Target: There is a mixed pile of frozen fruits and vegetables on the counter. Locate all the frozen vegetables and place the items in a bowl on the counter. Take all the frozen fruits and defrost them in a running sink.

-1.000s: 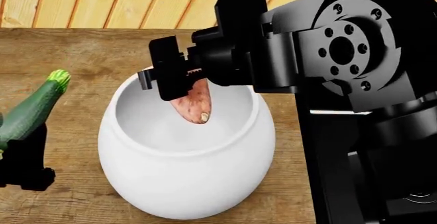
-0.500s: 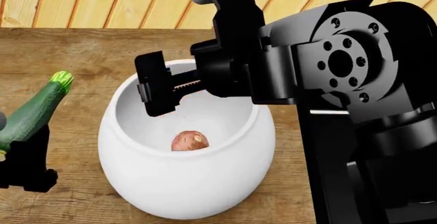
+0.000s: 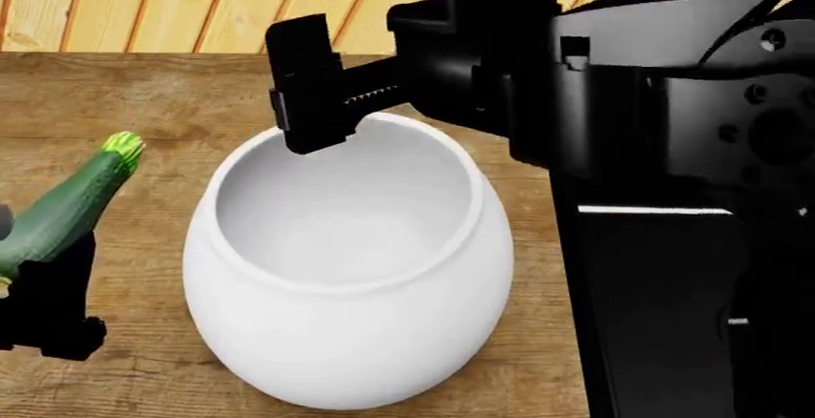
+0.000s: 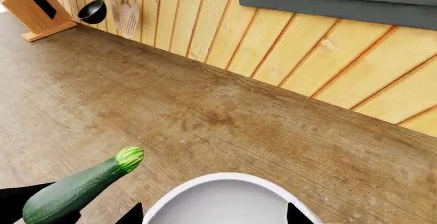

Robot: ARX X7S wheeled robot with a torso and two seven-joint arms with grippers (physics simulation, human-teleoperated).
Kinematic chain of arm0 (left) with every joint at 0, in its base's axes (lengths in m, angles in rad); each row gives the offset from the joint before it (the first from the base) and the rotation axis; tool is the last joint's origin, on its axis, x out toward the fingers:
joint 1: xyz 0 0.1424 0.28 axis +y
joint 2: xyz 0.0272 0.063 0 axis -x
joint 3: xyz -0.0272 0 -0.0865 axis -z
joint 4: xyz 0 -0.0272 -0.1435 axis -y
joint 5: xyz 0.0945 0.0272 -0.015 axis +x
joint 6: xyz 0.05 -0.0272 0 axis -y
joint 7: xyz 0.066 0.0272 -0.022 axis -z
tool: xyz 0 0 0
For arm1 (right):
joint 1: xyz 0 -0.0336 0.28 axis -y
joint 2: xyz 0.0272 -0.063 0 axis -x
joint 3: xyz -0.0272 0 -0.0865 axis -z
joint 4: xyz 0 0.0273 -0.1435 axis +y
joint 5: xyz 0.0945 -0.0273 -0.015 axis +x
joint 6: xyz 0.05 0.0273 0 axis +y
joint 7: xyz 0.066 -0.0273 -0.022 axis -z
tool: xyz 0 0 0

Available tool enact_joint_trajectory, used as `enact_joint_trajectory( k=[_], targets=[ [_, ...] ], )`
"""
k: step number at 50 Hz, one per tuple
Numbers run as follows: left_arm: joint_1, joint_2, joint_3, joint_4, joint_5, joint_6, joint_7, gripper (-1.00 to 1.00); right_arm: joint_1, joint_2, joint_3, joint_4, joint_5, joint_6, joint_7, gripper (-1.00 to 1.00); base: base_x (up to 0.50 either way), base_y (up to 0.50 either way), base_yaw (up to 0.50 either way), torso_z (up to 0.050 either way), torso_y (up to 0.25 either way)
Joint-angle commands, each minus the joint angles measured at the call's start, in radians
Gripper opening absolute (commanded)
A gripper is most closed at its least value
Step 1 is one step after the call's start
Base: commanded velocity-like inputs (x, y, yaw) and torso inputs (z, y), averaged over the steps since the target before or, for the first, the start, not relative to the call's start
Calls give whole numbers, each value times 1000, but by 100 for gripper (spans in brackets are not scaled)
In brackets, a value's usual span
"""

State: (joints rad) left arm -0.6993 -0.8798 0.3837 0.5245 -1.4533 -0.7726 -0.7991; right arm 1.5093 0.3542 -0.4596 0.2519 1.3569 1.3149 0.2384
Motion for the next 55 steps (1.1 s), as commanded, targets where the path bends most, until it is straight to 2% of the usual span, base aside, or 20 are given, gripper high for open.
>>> enact_joint_trajectory(
  k=[1, 2, 10, 14, 18, 22, 23, 24, 27, 30, 35, 41, 50, 55],
  targets=[
    [-271, 45, 34, -49, -92, -164, 50, -100, -182, 164, 139, -353, 28, -113, 195, 100, 0, 0, 0, 0, 0],
    [-279, 21, 19, -46, -128, -170, 68, -100, -196, 176, 150, -371, 36, -115, 211, 100, 0, 0, 0, 0, 0],
    [-573, 105, 115, -208, -281, -356, 34, -100, -265, 349, 291, -542, 246, -72, 389, 100, 0, 0, 0, 0, 0],
    [-685, 183, 157, -298, -321, -403, 38, -100, -317, 400, 328, -590, 290, -77, 420, 100, 0, 0, 0, 0, 0],
    [-747, 257, 199, -352, -282, -431, 95, -100, -329, 430, 350, -626, 292, -82, 417, 100, 0, 0, 0, 0, 0],
    [-783, 325, 244, -414, -191, -438, 204, -100, -323, 467, 365, -641, 300, -77, 436, 100, 0, 0, 0, 0, 0],
    [-800, 284, 237, -429, -163, -448, 294, -100, -328, 473, 368, -644, 308, -77, 444, 100, 0, 0, 0, 0, 0],
    [-808, 276, 239, -436, -150, -452, 328, -100, -328, 476, 367, -645, 313, -75, 449, 100, 0, 0, 0, 0, 0],
    [-859, 351, 324, -567, 22, -409, 523, -100, -291, 525, 362, -653, 369, -43, 478, 100, 0, 0, 0, 0, 0],
    [-874, 391, 376, -631, 103, -378, 609, -100, -297, 556, 377, -661, 411, -49, 510, 100, 0, 0, 0, 0, 0],
    [-870, 441, 396, -660, 112, -369, 624, -100, -335, 583, 395, -690, 468, -72, 558, 100, 0, 0, 0, 0, 0],
    [-849, 474, 433, -662, 144, -356, 629, -100, -306, 601, 400, -682, 501, -91, 603, 100, 0, 0, 0, 0, 0],
    [-800, 461, 448, -539, 115, -378, 571, -100, -321, 607, 407, -682, 503, -102, 601, 100, 0, 0, 0, 0, 0],
    [-769, 454, 457, -537, 117, -374, 559, -100, -315, 631, 423, -672, 505, -117, 630, 100, 0, 0, 0, 0, 0]
  ],
)
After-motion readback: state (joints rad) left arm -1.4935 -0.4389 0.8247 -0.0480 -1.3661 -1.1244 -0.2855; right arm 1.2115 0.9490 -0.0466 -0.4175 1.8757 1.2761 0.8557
